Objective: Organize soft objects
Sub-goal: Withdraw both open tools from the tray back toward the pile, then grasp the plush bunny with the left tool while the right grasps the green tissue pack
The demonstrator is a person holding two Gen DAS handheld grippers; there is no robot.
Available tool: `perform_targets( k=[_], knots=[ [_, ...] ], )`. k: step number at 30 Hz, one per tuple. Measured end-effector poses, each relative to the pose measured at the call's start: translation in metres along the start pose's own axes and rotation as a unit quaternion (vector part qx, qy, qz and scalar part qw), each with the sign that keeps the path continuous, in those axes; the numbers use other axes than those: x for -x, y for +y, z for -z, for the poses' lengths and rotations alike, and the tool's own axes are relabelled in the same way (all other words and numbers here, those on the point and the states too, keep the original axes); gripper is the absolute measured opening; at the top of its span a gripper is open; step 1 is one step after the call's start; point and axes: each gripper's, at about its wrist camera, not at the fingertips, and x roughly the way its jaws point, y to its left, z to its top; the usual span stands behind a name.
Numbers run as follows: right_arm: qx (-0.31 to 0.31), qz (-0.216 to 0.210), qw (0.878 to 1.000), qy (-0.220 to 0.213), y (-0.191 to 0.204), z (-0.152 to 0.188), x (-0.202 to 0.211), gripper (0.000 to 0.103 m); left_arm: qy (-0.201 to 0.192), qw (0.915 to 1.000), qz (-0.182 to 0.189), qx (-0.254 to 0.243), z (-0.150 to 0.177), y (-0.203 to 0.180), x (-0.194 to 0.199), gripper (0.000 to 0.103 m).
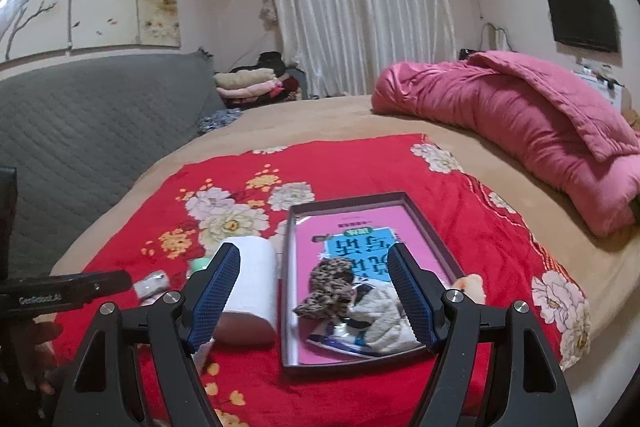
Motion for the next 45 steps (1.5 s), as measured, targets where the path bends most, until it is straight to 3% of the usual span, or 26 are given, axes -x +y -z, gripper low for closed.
perform_targets(
  k=[12,21,34,45],
  knots=[
    [0.022,-0.042,0.999,0.005,0.039,-0.009,0.006,0.077,-0.047,0.9965,-0.059,0.037,-0.010,0.063,0.034,0.065],
    [0.042,-0.080,0.995,0.040,0.070,0.003,-0.002,0.077,-0.042,0.9933,-0.079,0.073,-0.003,0.102,0.038,0.065],
    [0.049,-0.115,0.986,0.114,0.086,0.032,-0.031,0.077,-0.004,0.9965,-0.054,0.064,0.011,0.089,0.011,0.065],
    [0.053,-0.125,0.980,0.145,0.090,0.052,-0.049,0.077,0.039,0.9971,-0.044,0.049,0.028,0.068,-0.022,0.065]
  ],
)
